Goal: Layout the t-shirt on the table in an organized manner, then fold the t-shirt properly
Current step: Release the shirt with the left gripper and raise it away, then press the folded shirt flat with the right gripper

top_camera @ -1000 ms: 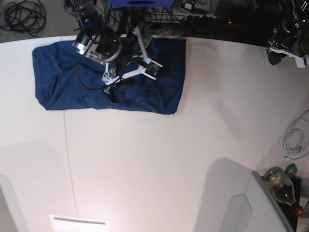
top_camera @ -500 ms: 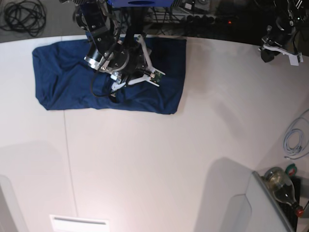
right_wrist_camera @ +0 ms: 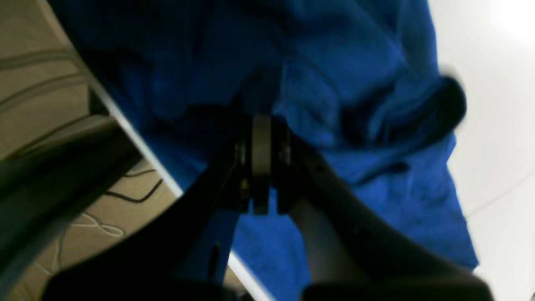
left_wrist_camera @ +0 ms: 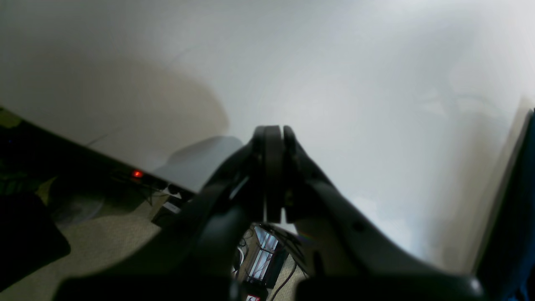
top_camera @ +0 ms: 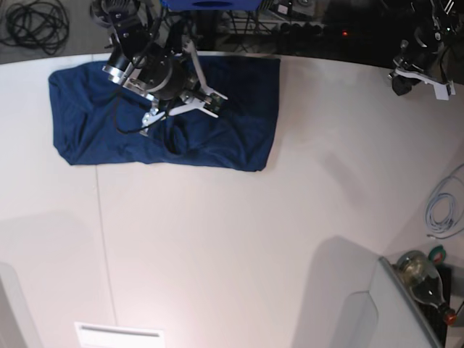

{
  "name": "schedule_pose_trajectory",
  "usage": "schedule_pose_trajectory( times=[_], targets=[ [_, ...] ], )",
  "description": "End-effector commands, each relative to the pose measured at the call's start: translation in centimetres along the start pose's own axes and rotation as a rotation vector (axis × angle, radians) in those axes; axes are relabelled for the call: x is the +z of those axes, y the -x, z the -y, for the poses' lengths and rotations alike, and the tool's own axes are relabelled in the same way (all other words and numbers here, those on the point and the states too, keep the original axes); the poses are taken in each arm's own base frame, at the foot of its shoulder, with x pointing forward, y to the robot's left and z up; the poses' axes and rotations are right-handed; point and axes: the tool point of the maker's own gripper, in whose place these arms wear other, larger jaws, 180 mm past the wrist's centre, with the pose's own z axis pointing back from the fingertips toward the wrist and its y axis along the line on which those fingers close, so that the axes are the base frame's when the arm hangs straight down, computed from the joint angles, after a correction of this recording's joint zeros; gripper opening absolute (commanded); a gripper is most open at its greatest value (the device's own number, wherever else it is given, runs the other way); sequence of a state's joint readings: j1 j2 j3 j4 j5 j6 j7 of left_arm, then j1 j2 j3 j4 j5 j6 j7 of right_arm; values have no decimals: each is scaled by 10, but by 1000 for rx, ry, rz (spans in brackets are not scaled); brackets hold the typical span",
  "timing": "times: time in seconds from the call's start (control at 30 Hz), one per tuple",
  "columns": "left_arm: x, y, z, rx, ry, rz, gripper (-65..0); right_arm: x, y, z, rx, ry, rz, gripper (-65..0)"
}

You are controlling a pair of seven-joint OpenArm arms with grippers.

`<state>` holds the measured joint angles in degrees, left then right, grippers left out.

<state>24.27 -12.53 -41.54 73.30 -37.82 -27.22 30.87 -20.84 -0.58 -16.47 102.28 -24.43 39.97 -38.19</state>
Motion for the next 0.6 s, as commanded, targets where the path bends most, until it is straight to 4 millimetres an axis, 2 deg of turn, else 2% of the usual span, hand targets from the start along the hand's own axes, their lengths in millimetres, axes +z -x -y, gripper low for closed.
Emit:
schedule_pose_trajectory(
  times=[0.0,0.13,0.3,0.43,0.5,0.57],
  targets=[
    [3,-14,-2,-16,6,36,-650,6,3,6,-27,19,7,-645],
    [3,-14,-2,-16,6,36,-650,9,33,20,-100,55,-52,-645],
    [3,-15,-1,-15,6,38,-650,13,57,27,-156,79,-98,-642],
    [0,-16,0,-9,10,41,-650,8,67,16,-179,51,-126,-635],
    [0,-13,-3,-2,5,32,-650,6,64,11,-198,39,-122,-582],
    [-3,-7,0,-5,13,14,-650,7,68,5,-203,28,-143,-489]
  ],
)
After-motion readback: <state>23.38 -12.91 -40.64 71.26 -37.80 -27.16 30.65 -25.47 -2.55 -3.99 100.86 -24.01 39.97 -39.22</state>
